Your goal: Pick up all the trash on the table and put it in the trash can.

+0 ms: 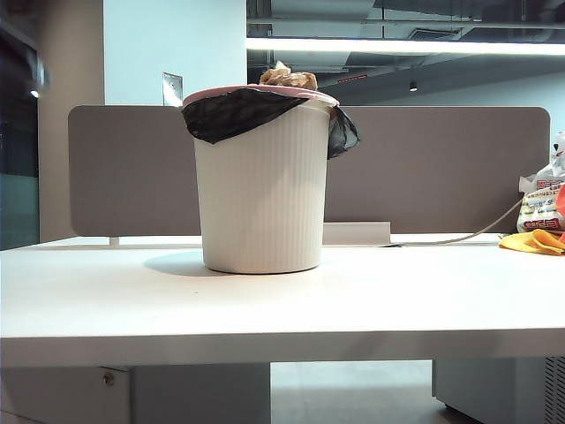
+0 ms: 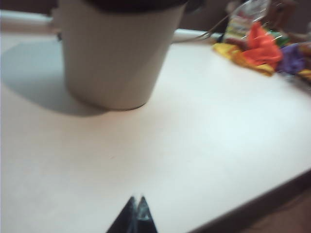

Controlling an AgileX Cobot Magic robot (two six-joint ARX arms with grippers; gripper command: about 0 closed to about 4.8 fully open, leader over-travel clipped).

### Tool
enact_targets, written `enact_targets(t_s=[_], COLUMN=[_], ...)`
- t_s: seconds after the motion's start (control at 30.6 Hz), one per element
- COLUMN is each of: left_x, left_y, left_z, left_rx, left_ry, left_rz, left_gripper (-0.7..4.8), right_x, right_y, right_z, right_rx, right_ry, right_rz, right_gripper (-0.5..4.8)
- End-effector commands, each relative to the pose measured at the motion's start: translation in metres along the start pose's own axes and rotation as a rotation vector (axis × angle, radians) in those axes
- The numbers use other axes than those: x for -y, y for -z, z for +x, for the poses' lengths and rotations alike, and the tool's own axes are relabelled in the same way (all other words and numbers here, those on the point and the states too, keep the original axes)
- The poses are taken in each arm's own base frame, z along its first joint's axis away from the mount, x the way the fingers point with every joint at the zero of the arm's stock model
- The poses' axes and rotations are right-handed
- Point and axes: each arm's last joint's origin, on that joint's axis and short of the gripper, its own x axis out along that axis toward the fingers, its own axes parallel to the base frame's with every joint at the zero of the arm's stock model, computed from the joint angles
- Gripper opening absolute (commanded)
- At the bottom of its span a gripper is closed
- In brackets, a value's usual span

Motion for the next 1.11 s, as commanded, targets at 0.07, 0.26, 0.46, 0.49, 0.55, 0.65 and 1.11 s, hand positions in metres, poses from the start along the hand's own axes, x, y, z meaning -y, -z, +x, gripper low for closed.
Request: enact_targets(t_s=[0.07,0.26,0.46,0.49,0.55,0.65,1.11], left_x=[-0.007,-0.015,-0.020,-0.020,-0.021,-0.022,-0.022], left_y=[0.017,0.046,0.062,0.064,0.069,0.076,0.081], left_z=[0.006,0.009,0.010,0.010,0.010,0.010,0.010], left_rx=[0.090,0.062,0.028,0.022,0.008,-0.028,-0.084], left_ry=[-0.046,-0.048,-0.057,-0.055,-0.052,-0.023,0.004], left_rz=[0.005,0.003,0.002,0.002,0.003,0.007,0.038], left_gripper=[-0.05,-0.06,-0.06,-0.06,-0.06,-0.06,-0.05], right_x=[0.006,0.014,0.018,0.019,0.020,0.021,0.021], right_y=[0.034,0.080,0.109,0.114,0.122,0.132,0.136], right_z=[0.020,0.034,0.036,0.036,0.036,0.036,0.036], right_rx=[0.068,0.032,-0.039,-0.050,-0.060,-0.058,-0.086], right_ry=[-0.017,0.031,0.045,0.048,0.049,0.048,0.053], right_rz=[0.060,0.063,0.067,0.068,0.069,0.069,0.070], right_gripper=[-0.08,-0.08,-0.08,-0.08,-0.08,-0.08,0.00])
